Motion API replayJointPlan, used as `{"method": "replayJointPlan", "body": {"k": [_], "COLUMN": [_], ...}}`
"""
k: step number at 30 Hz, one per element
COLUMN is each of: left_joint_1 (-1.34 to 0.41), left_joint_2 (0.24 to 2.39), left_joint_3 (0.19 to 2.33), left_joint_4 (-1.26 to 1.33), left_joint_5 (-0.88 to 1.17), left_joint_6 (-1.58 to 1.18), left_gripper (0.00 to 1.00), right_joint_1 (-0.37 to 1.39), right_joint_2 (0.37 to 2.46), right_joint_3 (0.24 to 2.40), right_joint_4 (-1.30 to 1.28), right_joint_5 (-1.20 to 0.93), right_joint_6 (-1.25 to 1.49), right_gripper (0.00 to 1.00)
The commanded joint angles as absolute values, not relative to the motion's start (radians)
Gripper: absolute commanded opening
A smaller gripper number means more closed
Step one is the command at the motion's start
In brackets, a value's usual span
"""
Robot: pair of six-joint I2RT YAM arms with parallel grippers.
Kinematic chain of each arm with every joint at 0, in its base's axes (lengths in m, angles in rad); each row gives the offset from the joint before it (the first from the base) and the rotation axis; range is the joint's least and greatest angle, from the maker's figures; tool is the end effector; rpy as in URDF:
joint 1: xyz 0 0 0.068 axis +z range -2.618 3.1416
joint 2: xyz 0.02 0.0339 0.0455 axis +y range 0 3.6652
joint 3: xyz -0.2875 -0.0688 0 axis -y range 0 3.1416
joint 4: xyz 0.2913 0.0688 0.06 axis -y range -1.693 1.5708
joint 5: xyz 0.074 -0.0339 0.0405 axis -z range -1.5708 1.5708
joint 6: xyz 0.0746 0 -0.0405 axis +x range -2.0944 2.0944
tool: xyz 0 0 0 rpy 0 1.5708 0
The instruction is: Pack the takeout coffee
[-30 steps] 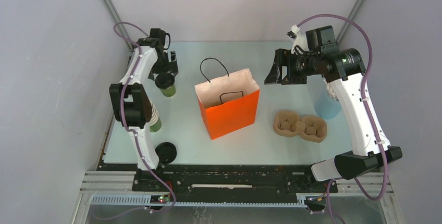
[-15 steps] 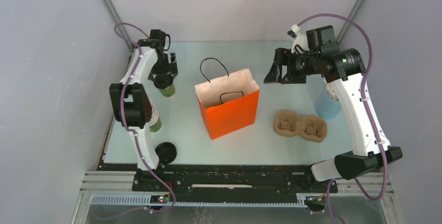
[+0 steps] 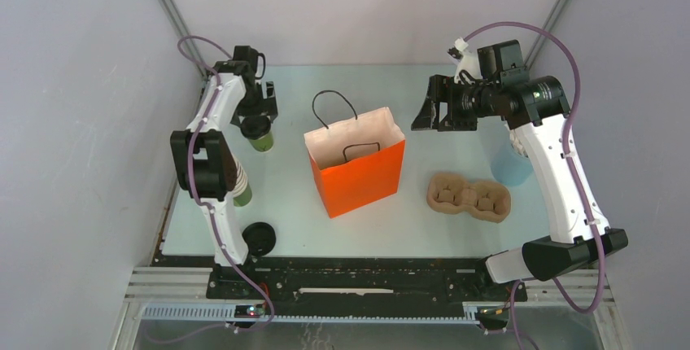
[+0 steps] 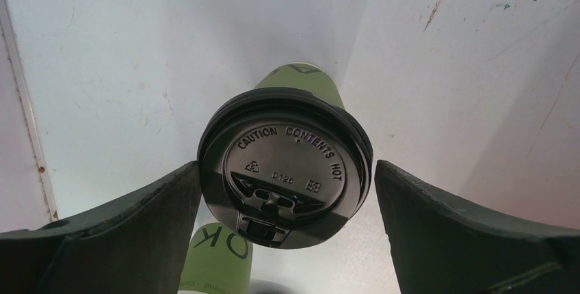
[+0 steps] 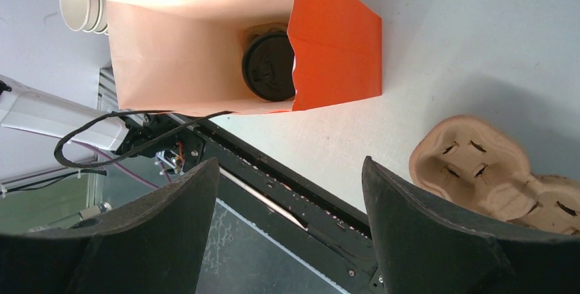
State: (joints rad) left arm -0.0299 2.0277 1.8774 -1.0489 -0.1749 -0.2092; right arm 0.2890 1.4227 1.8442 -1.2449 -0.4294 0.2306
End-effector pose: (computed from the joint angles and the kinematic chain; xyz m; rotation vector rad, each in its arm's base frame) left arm 0.4975 -0.0019 0.2498 -0.2910 2.7321 0.1775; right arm 0.2933 0.1196 0.4678 -0.2777 2.4150 0.7544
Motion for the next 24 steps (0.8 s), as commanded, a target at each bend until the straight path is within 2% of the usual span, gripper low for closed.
{"method": "replayJointPlan", "body": {"k": [1,14,24], "left_joint_1": [-0.017,-0.014,-0.011], "left_joint_2": [1.953,1.946,1.957], "left_joint_3": [1.868,1.851,1.840], "left_joint_4": [-1.036,-1.035,-1.032], "left_joint_5": [-0.134,-0.147,-0.141], "left_joint_6": [-0.213,-0.211,-0.216], "left_gripper": [1.00,0.99,0.87], "right_joint_1": [0.282,0.282,0.283], "right_joint_2": [1.397,1.391,1.388], "right_joint_3": [1.841,1.831,1.832], "right_joint_4": [-1.225,-1.220,-1.219], "right_joint_5": [-0.451,-0.458,-0.459], "right_joint_6": [0.242,0.244,0.244], "right_gripper": [0.85,0.85,0.85]}}
